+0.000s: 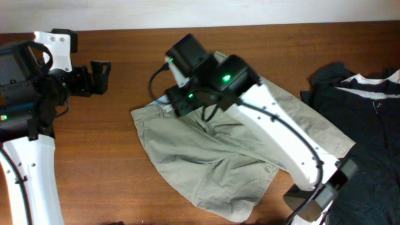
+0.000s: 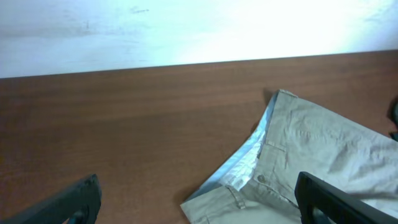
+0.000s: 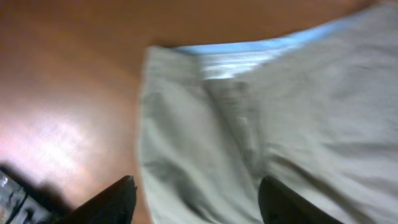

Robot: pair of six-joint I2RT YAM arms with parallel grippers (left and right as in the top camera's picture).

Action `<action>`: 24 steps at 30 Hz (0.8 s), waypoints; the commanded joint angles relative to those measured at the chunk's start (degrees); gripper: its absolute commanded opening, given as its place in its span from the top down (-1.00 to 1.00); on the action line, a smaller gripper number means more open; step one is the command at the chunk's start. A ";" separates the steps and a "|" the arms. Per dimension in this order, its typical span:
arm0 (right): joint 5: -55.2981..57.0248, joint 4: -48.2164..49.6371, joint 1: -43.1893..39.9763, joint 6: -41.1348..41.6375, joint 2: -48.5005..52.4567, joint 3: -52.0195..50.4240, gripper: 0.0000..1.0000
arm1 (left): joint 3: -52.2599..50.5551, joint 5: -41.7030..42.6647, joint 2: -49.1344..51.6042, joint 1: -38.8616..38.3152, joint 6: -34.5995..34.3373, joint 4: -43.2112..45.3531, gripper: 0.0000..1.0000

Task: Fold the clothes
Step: 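Pull the khaki shorts left onto the open table with the right gripper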

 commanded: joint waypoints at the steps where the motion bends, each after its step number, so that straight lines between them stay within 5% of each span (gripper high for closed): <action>1: 4.98 -1.75 -10.67 4.07 -9.53 2.89 -0.36 | 1.42 -0.20 1.77 -4.74 3.02 -2.14 -0.98; 8: 5.03 -10.86 -27.56 7.45 -23.41 3.23 -0.36 | 1.42 -5.20 31.15 -25.46 11.34 -0.28 -0.97; 11: 5.03 -13.31 -28.59 7.43 -22.67 3.19 -0.36 | 1.42 -5.18 40.50 -28.94 18.08 2.36 -0.46; 18: 5.25 -14.82 -28.59 7.39 -22.62 3.19 -0.36 | 1.42 -5.25 47.67 -31.04 18.05 11.67 0.09; 24: 5.25 -16.26 -28.59 7.17 -22.62 3.19 -0.36 | 1.40 -9.20 47.82 -30.64 18.03 15.37 -0.09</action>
